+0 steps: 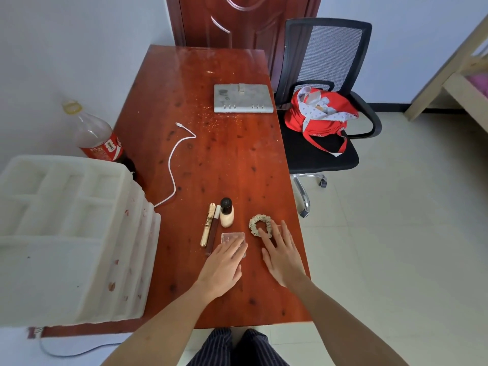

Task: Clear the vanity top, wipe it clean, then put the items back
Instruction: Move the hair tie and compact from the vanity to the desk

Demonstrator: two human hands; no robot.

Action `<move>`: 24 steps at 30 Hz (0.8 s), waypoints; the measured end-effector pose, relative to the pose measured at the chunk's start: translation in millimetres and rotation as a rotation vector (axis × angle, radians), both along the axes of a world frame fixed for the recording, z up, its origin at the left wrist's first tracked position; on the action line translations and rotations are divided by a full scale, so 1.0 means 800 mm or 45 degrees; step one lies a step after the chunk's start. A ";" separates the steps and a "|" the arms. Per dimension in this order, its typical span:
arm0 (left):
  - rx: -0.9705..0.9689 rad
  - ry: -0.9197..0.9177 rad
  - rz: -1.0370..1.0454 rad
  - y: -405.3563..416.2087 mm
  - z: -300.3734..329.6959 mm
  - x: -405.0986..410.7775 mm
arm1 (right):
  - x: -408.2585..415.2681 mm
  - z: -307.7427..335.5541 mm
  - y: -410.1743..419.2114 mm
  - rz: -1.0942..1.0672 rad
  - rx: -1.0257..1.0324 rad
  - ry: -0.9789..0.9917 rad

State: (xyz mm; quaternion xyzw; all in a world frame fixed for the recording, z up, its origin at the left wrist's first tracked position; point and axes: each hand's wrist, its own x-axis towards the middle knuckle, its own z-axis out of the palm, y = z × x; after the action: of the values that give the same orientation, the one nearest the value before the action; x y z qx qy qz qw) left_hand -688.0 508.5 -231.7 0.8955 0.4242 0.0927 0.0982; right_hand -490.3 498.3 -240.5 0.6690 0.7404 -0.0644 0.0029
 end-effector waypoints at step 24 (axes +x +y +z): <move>0.165 0.176 0.157 0.009 0.042 -0.017 | -0.009 0.047 0.021 0.080 0.145 -0.049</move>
State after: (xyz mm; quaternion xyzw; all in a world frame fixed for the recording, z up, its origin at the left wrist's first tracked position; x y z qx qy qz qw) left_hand -701.7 515.4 -198.3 0.8764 0.4774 0.0639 0.0046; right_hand -497.6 514.9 -203.1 0.6458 0.7632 -0.0092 -0.0191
